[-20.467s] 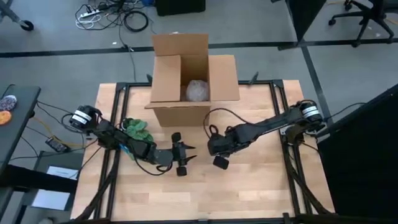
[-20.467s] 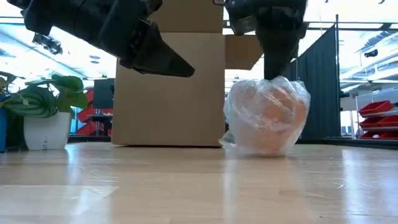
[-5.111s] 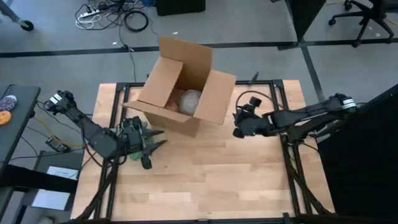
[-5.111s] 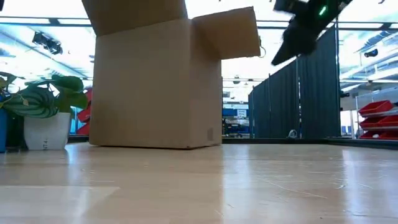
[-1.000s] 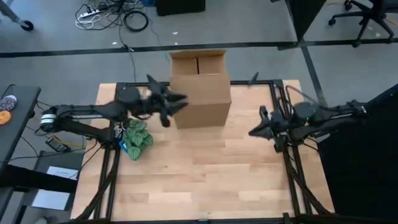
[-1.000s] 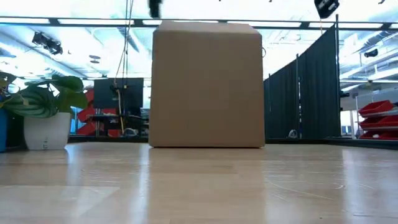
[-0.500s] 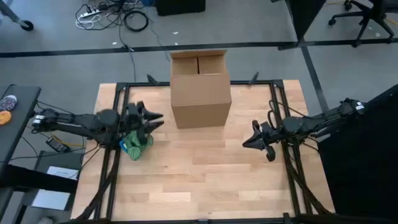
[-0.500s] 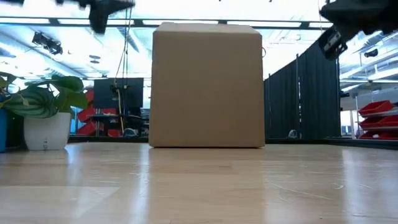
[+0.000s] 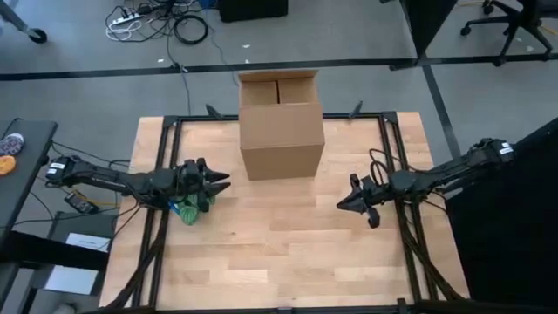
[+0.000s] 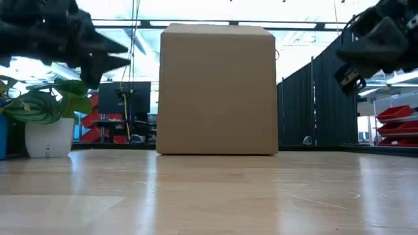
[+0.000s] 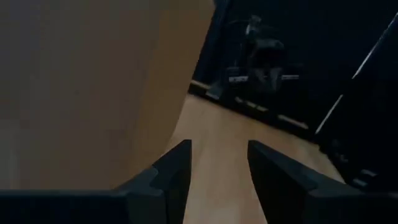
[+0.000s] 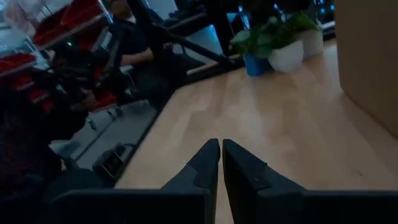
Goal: Wrap mug
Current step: Return to Home Position
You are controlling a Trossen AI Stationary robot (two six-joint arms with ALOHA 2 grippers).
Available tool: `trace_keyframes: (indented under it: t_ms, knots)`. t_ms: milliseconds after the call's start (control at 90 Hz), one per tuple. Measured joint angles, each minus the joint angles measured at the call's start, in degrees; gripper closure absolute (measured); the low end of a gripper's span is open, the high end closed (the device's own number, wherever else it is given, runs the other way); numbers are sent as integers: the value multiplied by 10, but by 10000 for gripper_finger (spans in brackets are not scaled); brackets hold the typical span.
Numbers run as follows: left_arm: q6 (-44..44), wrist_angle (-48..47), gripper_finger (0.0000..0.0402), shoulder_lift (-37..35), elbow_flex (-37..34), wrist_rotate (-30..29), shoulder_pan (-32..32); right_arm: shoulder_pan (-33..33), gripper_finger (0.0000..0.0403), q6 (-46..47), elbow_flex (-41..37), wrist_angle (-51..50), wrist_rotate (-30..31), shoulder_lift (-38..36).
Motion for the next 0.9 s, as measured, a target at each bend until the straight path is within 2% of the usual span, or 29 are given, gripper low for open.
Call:
trace_keyframes:
  t_ms: [189,322,400,489,600,722,900]
  knots:
    - [-3,0,259,0,-29,11,1,-12,403,-16,-12,59,0,5]
    - [15,5,259,0,-32,12,28,-60,403,-39,-12,57,-73,5]
    - [21,5,263,0,-34,50,58,-102,403,-41,-13,49,-106,5]
    - [20,4,281,0,-34,85,90,-142,403,-50,-13,43,-112,4]
    - [14,-31,316,0,-34,85,120,-165,403,-48,-13,44,-125,-5]
    - [14,-36,352,0,-34,100,135,-155,403,-67,-13,26,-135,-35]
    - [51,-9,383,-17,-33,123,143,-129,403,-145,-13,-46,-86,-101]
